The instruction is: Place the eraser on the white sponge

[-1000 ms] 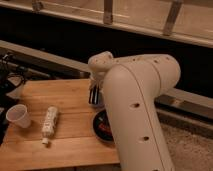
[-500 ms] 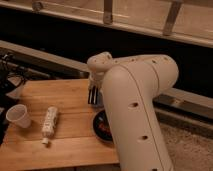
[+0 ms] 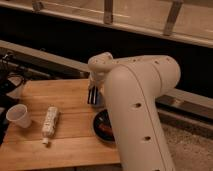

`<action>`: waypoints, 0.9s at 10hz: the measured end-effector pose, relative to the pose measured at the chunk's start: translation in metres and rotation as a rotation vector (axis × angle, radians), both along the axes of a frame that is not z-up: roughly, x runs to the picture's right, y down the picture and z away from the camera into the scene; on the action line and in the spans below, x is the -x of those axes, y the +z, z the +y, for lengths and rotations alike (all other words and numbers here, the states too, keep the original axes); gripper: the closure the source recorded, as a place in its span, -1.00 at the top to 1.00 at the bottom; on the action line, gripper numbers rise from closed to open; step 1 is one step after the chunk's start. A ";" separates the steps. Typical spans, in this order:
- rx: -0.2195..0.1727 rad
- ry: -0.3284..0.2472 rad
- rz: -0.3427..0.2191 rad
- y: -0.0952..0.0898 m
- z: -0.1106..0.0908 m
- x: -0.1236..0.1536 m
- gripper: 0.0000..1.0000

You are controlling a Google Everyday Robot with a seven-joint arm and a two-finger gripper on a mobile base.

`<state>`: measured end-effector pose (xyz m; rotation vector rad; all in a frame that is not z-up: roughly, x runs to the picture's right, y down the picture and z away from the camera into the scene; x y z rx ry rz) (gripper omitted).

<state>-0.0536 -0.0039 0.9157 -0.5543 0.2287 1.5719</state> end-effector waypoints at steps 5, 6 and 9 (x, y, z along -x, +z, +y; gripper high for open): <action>0.027 0.059 0.030 0.003 0.000 -0.032 -0.87; 0.023 0.042 0.022 0.003 0.001 -0.024 -0.94; 0.019 0.042 0.019 0.006 0.001 -0.010 -0.99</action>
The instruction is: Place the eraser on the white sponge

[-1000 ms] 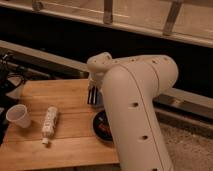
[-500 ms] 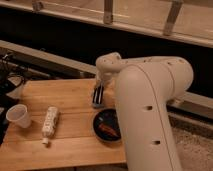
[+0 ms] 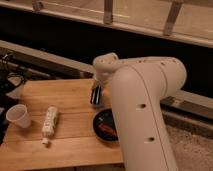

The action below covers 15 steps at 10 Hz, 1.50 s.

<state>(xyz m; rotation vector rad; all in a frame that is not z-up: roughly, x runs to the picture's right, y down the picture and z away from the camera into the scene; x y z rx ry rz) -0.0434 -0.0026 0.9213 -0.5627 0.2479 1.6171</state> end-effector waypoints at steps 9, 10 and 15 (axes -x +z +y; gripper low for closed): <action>0.006 -0.008 -0.006 0.004 0.008 -0.005 -0.97; 0.005 -0.009 -0.008 0.005 0.008 -0.002 -0.92; 0.004 -0.013 -0.013 0.006 0.012 0.001 -0.88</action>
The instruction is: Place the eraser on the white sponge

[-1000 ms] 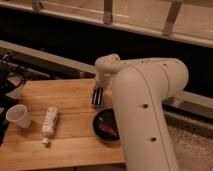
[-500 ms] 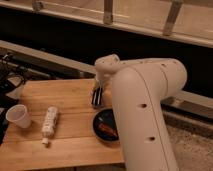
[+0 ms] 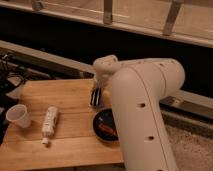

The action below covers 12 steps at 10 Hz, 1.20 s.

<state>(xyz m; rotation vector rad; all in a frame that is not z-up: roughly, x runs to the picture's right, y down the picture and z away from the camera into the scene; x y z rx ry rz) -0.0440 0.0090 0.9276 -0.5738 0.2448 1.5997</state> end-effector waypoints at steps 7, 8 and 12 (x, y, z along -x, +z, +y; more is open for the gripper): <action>-0.005 -0.006 -0.014 0.003 -0.002 0.012 0.17; -0.004 -0.011 -0.018 0.004 -0.002 0.017 0.32; -0.006 -0.010 -0.020 0.003 -0.002 0.013 0.80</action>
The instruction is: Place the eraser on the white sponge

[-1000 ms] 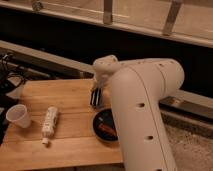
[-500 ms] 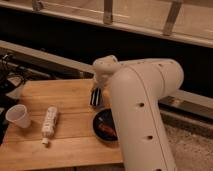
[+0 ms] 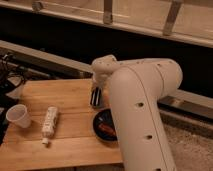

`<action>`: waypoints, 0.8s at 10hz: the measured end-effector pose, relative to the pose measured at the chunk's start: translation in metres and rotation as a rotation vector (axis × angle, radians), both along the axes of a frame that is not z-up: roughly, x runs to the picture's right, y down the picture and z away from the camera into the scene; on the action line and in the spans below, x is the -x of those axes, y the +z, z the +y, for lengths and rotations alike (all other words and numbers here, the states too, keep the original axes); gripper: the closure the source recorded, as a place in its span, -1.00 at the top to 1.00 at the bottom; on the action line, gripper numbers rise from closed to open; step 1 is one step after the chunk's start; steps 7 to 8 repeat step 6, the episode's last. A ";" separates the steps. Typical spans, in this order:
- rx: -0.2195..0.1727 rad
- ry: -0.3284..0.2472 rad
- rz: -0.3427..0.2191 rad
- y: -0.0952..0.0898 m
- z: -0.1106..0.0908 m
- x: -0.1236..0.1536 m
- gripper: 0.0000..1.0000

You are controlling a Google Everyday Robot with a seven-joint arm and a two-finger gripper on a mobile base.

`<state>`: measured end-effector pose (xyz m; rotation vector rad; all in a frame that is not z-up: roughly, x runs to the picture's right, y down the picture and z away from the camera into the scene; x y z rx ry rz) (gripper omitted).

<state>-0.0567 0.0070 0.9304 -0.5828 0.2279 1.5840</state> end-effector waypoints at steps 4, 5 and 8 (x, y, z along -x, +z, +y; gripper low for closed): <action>-0.001 -0.004 -0.006 0.002 0.000 0.005 0.70; -0.002 -0.004 -0.007 0.001 -0.001 0.005 0.72; -0.003 -0.005 -0.013 0.001 -0.001 0.007 0.72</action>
